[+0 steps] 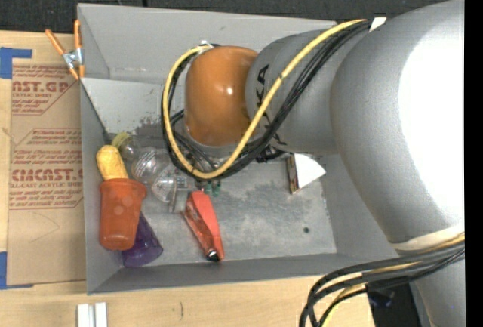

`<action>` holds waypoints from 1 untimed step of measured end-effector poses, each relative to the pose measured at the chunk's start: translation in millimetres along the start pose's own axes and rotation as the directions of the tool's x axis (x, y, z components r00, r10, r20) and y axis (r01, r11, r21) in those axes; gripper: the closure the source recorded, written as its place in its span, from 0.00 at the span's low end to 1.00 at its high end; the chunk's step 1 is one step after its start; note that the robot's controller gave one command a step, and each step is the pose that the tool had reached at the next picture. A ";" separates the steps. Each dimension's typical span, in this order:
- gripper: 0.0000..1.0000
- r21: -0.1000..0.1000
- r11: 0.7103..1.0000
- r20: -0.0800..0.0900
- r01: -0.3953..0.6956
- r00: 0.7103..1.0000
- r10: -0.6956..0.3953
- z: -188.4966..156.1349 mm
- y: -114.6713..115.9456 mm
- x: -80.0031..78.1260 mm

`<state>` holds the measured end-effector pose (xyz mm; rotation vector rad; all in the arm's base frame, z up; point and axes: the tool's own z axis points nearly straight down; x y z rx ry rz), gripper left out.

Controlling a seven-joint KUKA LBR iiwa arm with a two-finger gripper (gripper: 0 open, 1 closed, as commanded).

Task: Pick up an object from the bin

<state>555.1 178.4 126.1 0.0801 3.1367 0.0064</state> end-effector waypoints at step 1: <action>1.00 -0.001 1.000 0.003 0.000 1.000 0.000 -13.1 0.5 -1.0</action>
Offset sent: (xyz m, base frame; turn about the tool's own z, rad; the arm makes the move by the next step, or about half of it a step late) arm 0.0000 0.0001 0.0285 0.0000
